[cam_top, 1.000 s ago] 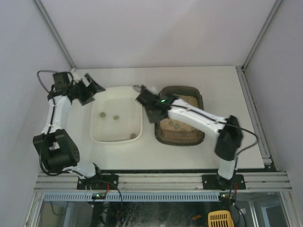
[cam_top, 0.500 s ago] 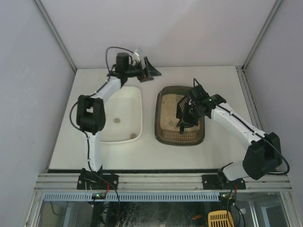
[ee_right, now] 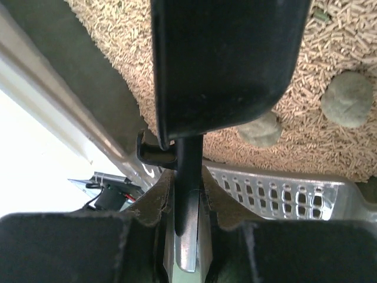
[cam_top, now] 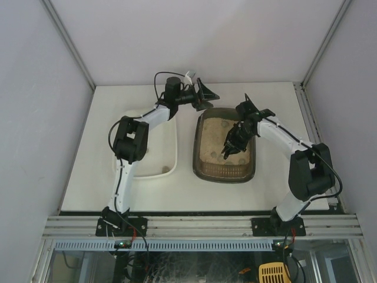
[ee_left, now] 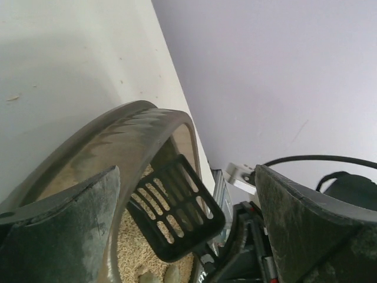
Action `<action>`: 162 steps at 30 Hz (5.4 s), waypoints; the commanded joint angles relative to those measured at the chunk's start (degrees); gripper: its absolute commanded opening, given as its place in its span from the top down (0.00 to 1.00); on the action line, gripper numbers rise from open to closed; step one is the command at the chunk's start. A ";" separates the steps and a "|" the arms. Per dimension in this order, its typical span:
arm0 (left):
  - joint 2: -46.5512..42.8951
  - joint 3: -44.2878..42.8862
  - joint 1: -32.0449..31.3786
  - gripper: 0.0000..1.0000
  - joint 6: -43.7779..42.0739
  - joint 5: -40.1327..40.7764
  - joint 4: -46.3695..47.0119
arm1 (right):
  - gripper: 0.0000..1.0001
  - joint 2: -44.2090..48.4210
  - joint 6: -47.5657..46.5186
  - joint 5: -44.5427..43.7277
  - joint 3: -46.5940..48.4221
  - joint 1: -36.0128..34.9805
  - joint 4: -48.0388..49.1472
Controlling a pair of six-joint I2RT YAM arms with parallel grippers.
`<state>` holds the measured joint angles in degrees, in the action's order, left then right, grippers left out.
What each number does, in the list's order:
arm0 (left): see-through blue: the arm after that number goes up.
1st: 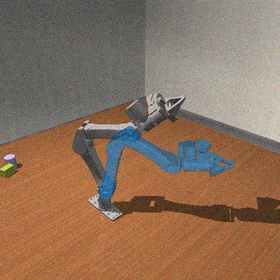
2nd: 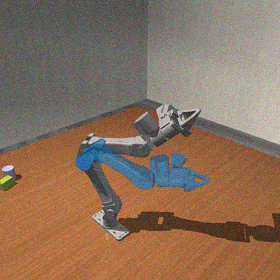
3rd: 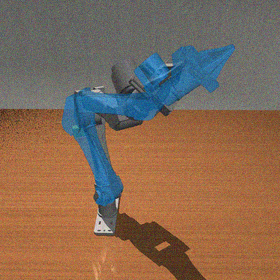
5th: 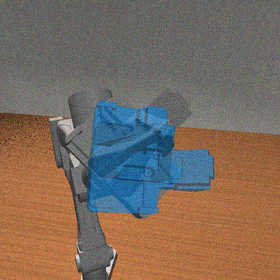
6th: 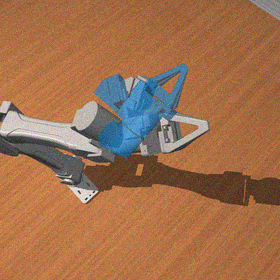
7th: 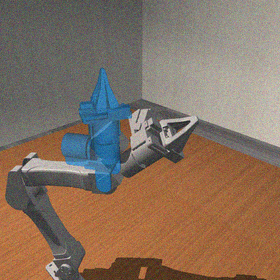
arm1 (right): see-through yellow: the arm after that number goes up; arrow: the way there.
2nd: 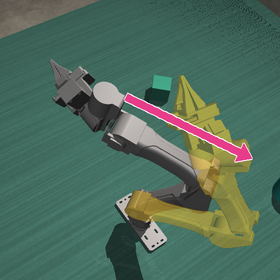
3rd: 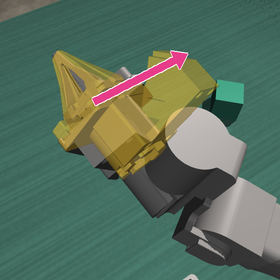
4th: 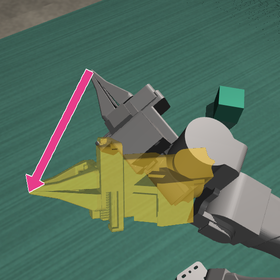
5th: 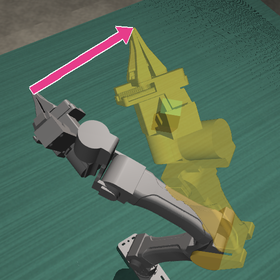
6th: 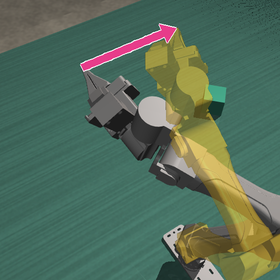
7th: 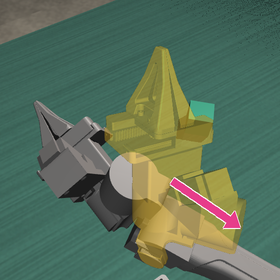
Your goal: Clean the litter box
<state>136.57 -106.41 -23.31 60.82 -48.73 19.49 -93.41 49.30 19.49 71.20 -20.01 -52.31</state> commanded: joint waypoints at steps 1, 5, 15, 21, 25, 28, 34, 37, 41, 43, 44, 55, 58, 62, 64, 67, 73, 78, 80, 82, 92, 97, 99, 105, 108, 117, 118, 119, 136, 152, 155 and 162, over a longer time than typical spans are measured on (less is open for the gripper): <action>-1.56 0.93 -0.74 0.00 3.92 -2.83 7.53 | 1.00 -1.81 -0.17 -2.14 3.97 0.73 1.30; -3.85 6.65 -0.69 0.00 1.21 -3.09 8.55 | 1.00 -4.26 -0.56 -2.08 5.18 1.52 1.94; -5.61 12.86 -0.76 0.00 -0.28 -4.47 9.57 | 1.00 -9.69 0.06 -0.21 6.49 2.37 6.18; -6.82 14.54 -0.76 0.00 -1.30 -4.71 9.59 | 1.00 -12.27 0.18 0.67 6.50 2.17 10.54; -7.06 14.81 -0.72 0.00 -1.18 -4.69 9.56 | 1.00 -13.96 -0.28 3.76 6.44 1.88 14.36; -7.33 15.15 -0.75 0.00 -1.15 -4.73 9.55 | 1.00 -14.97 -0.58 6.58 5.69 1.37 18.35; -7.77 15.65 -0.74 0.00 -1.30 -5.25 9.58 | 1.00 -14.47 3.01 15.92 -0.32 1.05 32.20; -8.09 16.36 -0.67 0.00 -1.52 -5.46 9.52 | 1.00 -13.59 4.13 18.56 -4.03 0.94 37.65; -8.68 16.89 -0.72 0.00 -1.44 -6.89 9.54 | 1.00 -11.46 5.97 24.23 -9.12 1.59 46.82; -9.53 17.46 -0.73 0.00 -1.53 -7.25 9.58 | 1.00 -9.43 5.19 24.29 -11.49 1.77 48.59; -10.05 18.21 -0.65 0.00 -1.80 -7.19 9.56 | 1.00 -8.37 4.72 24.22 -12.65 1.88 49.15; -12.39 19.70 -0.60 0.00 -4.80 -6.48 5.62 | 1.00 2.23 1.65 24.88 -24.72 3.74 50.90; -12.77 19.47 -0.42 0.00 -7.37 -5.94 2.22 | 1.00 5.02 1.02 25.01 -26.88 3.92 50.43; -13.58 18.98 0.22 0.00 -12.17 -5.14 -4.59 | 1.00 9.36 0.27 25.21 -29.14 3.86 49.09; -14.68 18.56 0.54 0.00 -16.50 -4.18 -9.61 | 1.00 11.80 -0.26 25.17 -30.46 3.84 48.32; -16.50 17.03 0.66 0.00 -25.33 -1.56 -19.91 | 1.00 15.89 -1.42 24.43 -32.29 3.47 47.10; -20.51 16.71 1.52 0.00 -32.80 1.88 -28.93 | 1.00 24.53 -1.57 22.57 -39.25 1.13 49.44; -22.51 16.60 3.51 0.00 -33.66 1.97 -31.61 | 1.00 32.78 0.24 20.78 -45.86 -0.89 54.88; -23.51 16.31 4.34 0.00 -35.54 1.91 -34.09 | 1.00 36.73 -0.77 18.44 -48.05 -2.61 56.12; -25.09 16.47 5.22 0.00 -38.05 1.98 -37.11 | 1.00 40.68 -4.44 14.46 -47.99 -4.41 52.42; -37.99 24.74 9.23 0.00 -50.96 8.76 -45.80 | 1.00 49.48 -7.58 14.91 -51.06 -3.23 51.02; -45.79 30.10 11.07 0.00 -54.46 12.38 -46.96 | 1.00 49.45 -5.53 12.98 -53.07 -3.59 54.03; -48.61 32.36 11.49 0.00 -56.10 13.85 -47.17 | 1.00 48.06 -6.72 12.41 -52.17 -5.96 53.05; -55.97 40.39 12.02 0.00 -59.96 16.75 -49.58 | 1.00 51.96 -1.34 12.39 -55.66 -1.87 58.66; -59.04 42.92 12.06 0.00 -61.98 20.61 -51.52 | 1.00 49.06 -3.32 13.06 -53.85 -5.72 57.95; -60.07 45.24 13.26 0.00 -61.90 22.36 -53.38 | 1.00 47.67 -0.61 16.08 -55.73 -4.23 64.91; -59.99 45.44 13.22 0.00 -61.61 22.10 -53.13 | 1.00 47.70 0.91 17.30 -56.65 -3.05 67.20; -59.94 45.68 13.22 0.00 -61.33 21.96 -52.74 | 1.00 48.15 2.70 18.65 -57.91 -0.80 69.73; -59.45 46.21 13.25 0.00 -61.78 22.05 -53.02 | 1.00 35.49 10.49 24.86 -56.90 -2.68 84.66; -58.68 45.51 13.24 0.00 -62.03 23.27 -53.93 | 1.00 17.82 29.59 30.38 -59.30 0.08 116.71; -58.36 45.32 13.25 0.00 -62.20 23.33 -54.30 | 1.00 12.20 36.51 30.34 -58.92 -1.64 129.17; -58.29 45.41 13.21 0.00 -62.48 23.37 -54.72 | 1.00 3.62 43.55 30.71 -56.42 -1.57 138.08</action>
<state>78.63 -61.23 -10.41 -0.38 -25.61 -35.24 -87.92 88.51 49.50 11.16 -19.00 75.11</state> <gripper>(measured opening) 0.996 0.127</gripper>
